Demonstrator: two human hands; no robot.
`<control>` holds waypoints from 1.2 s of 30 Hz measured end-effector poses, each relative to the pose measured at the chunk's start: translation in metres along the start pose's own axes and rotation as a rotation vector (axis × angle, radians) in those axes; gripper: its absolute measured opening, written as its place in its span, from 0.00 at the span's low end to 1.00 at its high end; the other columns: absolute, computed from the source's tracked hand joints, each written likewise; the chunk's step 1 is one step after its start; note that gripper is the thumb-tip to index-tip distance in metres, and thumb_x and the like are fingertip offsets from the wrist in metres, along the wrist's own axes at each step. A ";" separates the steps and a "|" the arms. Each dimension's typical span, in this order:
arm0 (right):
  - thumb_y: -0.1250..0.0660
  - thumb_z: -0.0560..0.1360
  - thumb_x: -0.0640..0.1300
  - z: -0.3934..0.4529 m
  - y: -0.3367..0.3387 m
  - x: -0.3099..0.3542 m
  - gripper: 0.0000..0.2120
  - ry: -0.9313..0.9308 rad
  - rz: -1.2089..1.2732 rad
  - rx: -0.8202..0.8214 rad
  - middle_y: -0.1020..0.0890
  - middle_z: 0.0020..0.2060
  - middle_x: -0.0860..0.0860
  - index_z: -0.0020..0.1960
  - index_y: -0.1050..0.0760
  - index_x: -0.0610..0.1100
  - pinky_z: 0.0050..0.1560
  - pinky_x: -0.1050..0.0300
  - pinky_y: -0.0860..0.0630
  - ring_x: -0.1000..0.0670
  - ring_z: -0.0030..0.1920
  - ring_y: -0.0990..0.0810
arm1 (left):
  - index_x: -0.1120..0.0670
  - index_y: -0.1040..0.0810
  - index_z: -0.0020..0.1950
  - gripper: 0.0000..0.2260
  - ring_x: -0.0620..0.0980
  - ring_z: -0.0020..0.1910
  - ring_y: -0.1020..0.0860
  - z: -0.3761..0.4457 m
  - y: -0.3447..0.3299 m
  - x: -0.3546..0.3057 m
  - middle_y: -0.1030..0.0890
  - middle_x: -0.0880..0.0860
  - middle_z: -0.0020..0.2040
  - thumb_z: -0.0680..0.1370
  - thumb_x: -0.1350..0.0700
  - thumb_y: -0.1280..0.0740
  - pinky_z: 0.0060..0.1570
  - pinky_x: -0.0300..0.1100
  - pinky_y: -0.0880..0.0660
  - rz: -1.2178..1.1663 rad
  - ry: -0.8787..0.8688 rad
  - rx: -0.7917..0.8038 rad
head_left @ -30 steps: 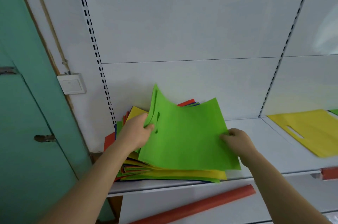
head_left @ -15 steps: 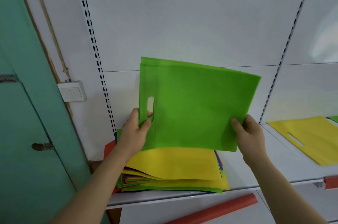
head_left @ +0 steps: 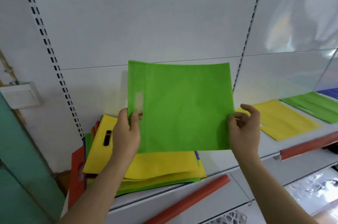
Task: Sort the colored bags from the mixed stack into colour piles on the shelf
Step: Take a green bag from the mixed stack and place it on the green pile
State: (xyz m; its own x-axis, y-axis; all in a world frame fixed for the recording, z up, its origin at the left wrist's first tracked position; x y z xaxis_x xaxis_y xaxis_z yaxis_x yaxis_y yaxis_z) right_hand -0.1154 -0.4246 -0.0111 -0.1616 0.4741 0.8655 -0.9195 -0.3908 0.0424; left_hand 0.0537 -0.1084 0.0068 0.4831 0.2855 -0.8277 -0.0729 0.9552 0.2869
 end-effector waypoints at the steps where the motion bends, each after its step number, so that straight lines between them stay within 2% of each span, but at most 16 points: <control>1: 0.32 0.80 0.41 0.001 0.014 0.001 0.17 0.027 -0.031 -0.032 0.17 0.46 0.61 0.62 0.29 0.61 0.42 0.53 0.24 0.55 0.43 0.17 | 0.53 0.25 0.68 0.13 0.35 0.35 0.24 -0.003 -0.009 -0.005 0.22 0.42 0.41 0.88 0.49 0.42 0.32 0.40 0.31 -0.009 -0.005 -0.013; 3: 0.34 0.80 0.39 0.001 0.043 0.001 0.14 0.101 -0.153 -0.051 0.17 0.46 0.60 0.59 0.24 0.58 0.44 0.54 0.24 0.56 0.44 0.18 | 0.50 0.29 0.75 0.15 0.36 0.39 0.23 -0.012 -0.030 -0.019 0.21 0.40 0.45 0.88 0.53 0.43 0.36 0.43 0.29 -0.035 -0.030 -0.024; 5: 0.35 0.79 0.37 0.001 0.076 -0.004 0.15 0.167 -0.284 -0.050 0.18 0.48 0.59 0.57 0.19 0.55 0.46 0.56 0.25 0.58 0.46 0.20 | 0.47 0.32 0.78 0.18 0.46 0.38 0.22 -0.024 -0.056 -0.034 0.18 0.46 0.49 0.88 0.56 0.42 0.36 0.47 0.29 -0.065 -0.078 0.008; 7: 0.35 0.80 0.34 0.001 0.114 -0.013 0.17 0.168 -0.347 -0.066 0.18 0.50 0.59 0.59 0.18 0.53 0.46 0.57 0.24 0.58 0.47 0.20 | 0.48 0.32 0.78 0.19 0.58 0.48 0.20 -0.036 -0.083 -0.051 0.17 0.56 0.57 0.86 0.60 0.40 0.44 0.50 0.26 -0.081 -0.143 0.044; 8: 0.35 0.80 0.34 0.002 0.134 -0.018 0.17 0.158 -0.366 -0.077 0.19 0.50 0.59 0.61 0.17 0.51 0.46 0.56 0.24 0.57 0.46 0.20 | 0.50 0.31 0.77 0.19 0.60 0.53 0.20 -0.042 -0.098 -0.060 0.18 0.58 0.61 0.86 0.61 0.39 0.50 0.50 0.24 -0.079 -0.176 0.057; 9: 0.35 0.80 0.34 0.002 0.153 -0.023 0.18 0.146 -0.388 -0.085 0.19 0.50 0.61 0.63 0.17 0.51 0.46 0.56 0.24 0.56 0.46 0.20 | 0.52 0.28 0.75 0.18 0.58 0.58 0.21 -0.049 -0.114 -0.070 0.18 0.58 0.64 0.86 0.62 0.38 0.56 0.46 0.25 -0.074 -0.214 0.069; 10: 0.35 0.81 0.34 0.004 0.174 -0.029 0.18 0.136 -0.412 -0.090 0.20 0.50 0.62 0.65 0.18 0.50 0.45 0.57 0.24 0.57 0.45 0.21 | 0.55 0.25 0.73 0.16 0.55 0.60 0.21 -0.056 -0.131 -0.080 0.18 0.57 0.64 0.85 0.63 0.38 0.58 0.37 0.28 -0.063 -0.258 0.082; 11: 0.35 0.81 0.34 0.006 0.195 -0.034 0.18 0.128 -0.436 -0.096 0.20 0.50 0.62 0.66 0.18 0.50 0.45 0.59 0.24 0.58 0.46 0.21 | 0.57 0.23 0.71 0.14 0.52 0.60 0.22 -0.064 -0.150 -0.092 0.18 0.56 0.63 0.85 0.64 0.37 0.57 0.31 0.31 -0.047 -0.297 0.101; 12: 0.34 0.81 0.34 0.009 0.217 -0.039 0.18 0.123 -0.462 -0.103 0.20 0.51 0.61 0.67 0.18 0.49 0.45 0.60 0.24 0.59 0.46 0.21 | 0.58 0.22 0.69 0.13 0.50 0.58 0.22 -0.073 -0.169 -0.102 0.18 0.56 0.61 0.85 0.64 0.37 0.55 0.30 0.33 -0.036 -0.326 0.126; 16: 0.33 0.80 0.34 0.029 0.312 -0.063 0.18 0.117 -0.610 -0.111 0.20 0.53 0.57 0.68 0.19 0.46 0.45 0.67 0.27 0.62 0.48 0.22 | 0.59 0.20 0.68 0.15 0.54 0.54 0.21 -0.115 -0.256 -0.148 0.19 0.57 0.57 0.83 0.67 0.38 0.53 0.39 0.30 -0.061 -0.345 0.241; 20: 0.32 0.80 0.34 0.060 0.409 -0.088 0.17 0.112 -0.702 -0.130 0.20 0.53 0.55 0.68 0.19 0.44 0.48 0.54 0.24 0.54 0.46 0.22 | 0.57 0.21 0.69 0.17 0.55 0.55 0.22 -0.161 -0.338 -0.201 0.21 0.56 0.57 0.83 0.68 0.39 0.54 0.46 0.27 -0.079 -0.380 0.305; 27: 0.32 0.79 0.32 0.111 0.522 -0.124 0.24 0.027 -0.777 -0.191 0.21 0.50 0.51 0.72 0.22 0.46 0.46 0.54 0.30 0.49 0.43 0.24 | 0.54 0.21 0.72 0.17 0.50 0.48 0.23 -0.204 -0.458 -0.252 0.21 0.53 0.54 0.84 0.63 0.37 0.49 0.49 0.25 -0.082 -0.372 0.447; 29: 0.33 0.78 0.32 0.128 0.542 -0.141 0.25 -0.002 -0.797 -0.192 0.23 0.49 0.51 0.74 0.23 0.47 0.44 0.54 0.32 0.48 0.41 0.25 | 0.52 0.22 0.73 0.18 0.48 0.46 0.24 -0.208 -0.496 -0.260 0.21 0.51 0.53 0.84 0.63 0.36 0.47 0.43 0.26 -0.077 -0.374 0.472; 31: 0.34 0.78 0.32 0.147 0.557 -0.161 0.27 -0.036 -0.804 -0.195 0.24 0.48 0.51 0.75 0.25 0.47 0.43 0.53 0.33 0.46 0.40 0.25 | 0.50 0.23 0.74 0.19 0.44 0.45 0.25 -0.210 -0.533 -0.265 0.21 0.50 0.53 0.84 0.62 0.36 0.42 0.30 0.31 -0.064 -0.381 0.498; 32: 0.34 0.78 0.32 0.158 0.563 -0.172 0.28 -0.046 -0.808 -0.194 0.25 0.48 0.51 0.76 0.25 0.48 0.43 0.53 0.33 0.46 0.40 0.26 | 0.49 0.23 0.74 0.19 0.42 0.44 0.26 -0.211 -0.552 -0.266 0.21 0.50 0.54 0.84 0.62 0.36 0.42 0.27 0.32 -0.059 -0.383 0.509; 36: 0.34 0.78 0.32 0.215 0.580 -0.211 0.28 -0.050 -0.844 -0.171 0.26 0.48 0.51 0.77 0.26 0.48 0.43 0.51 0.31 0.46 0.42 0.25 | 0.49 0.25 0.76 0.19 0.42 0.42 0.24 -0.201 -0.632 -0.270 0.21 0.49 0.53 0.85 0.60 0.37 0.39 0.31 0.33 -0.066 -0.343 0.531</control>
State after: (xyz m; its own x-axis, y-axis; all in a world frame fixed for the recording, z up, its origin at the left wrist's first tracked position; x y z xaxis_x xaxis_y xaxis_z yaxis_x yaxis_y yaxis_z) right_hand -0.5380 -0.9210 -0.0622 0.6124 0.5155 0.5993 -0.7667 0.2025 0.6093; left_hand -0.2062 -0.7736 -0.0479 0.7304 0.1020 -0.6754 0.3666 0.7758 0.5136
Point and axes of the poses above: each hand's wrist, its own z-axis towards the middle knuckle, its own y-axis out of the back of the hand, x = y × z, the point moved 4 cm from there along z, towards the middle knuckle
